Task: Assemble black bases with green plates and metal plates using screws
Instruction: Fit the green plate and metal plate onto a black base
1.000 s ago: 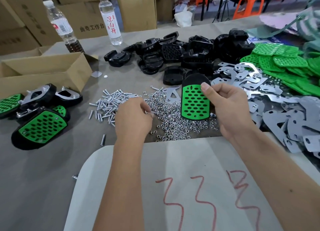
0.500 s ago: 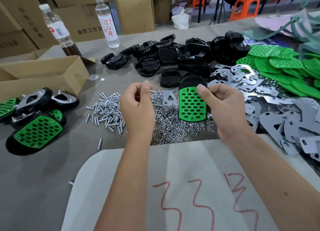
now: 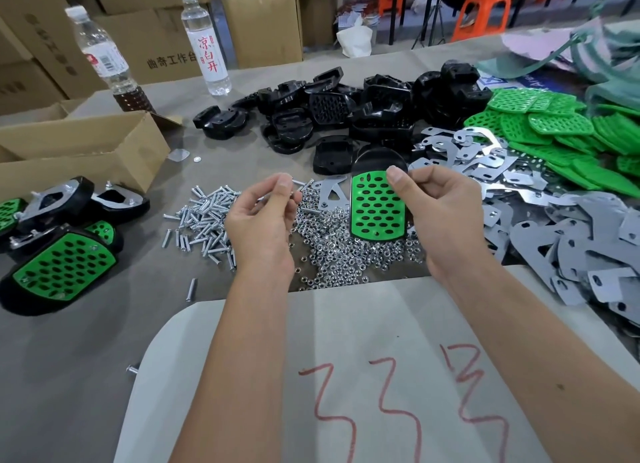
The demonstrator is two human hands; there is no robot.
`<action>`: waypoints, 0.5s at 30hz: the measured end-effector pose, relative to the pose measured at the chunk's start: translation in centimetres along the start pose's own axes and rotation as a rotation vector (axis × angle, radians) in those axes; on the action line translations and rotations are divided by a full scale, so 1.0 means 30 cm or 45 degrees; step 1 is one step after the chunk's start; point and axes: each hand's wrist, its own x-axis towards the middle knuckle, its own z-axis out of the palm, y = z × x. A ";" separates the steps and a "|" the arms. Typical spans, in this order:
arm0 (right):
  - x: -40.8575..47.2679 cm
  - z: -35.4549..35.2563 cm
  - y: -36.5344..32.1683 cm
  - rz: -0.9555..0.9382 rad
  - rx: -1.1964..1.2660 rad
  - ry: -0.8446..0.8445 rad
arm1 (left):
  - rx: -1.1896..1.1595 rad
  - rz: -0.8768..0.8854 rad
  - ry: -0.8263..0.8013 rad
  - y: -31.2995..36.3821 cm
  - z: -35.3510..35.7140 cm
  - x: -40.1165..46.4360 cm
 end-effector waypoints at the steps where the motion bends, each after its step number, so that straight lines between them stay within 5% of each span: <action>1: 0.000 0.000 0.000 -0.004 -0.002 0.008 | 0.074 0.025 -0.045 -0.003 0.000 -0.002; 10: -0.011 0.009 -0.015 -0.163 -0.178 0.078 | 0.800 0.705 -0.488 -0.087 0.051 -0.065; 15: -0.024 0.012 -0.036 -0.313 -0.283 0.105 | 0.774 0.679 -0.384 -0.093 0.057 -0.075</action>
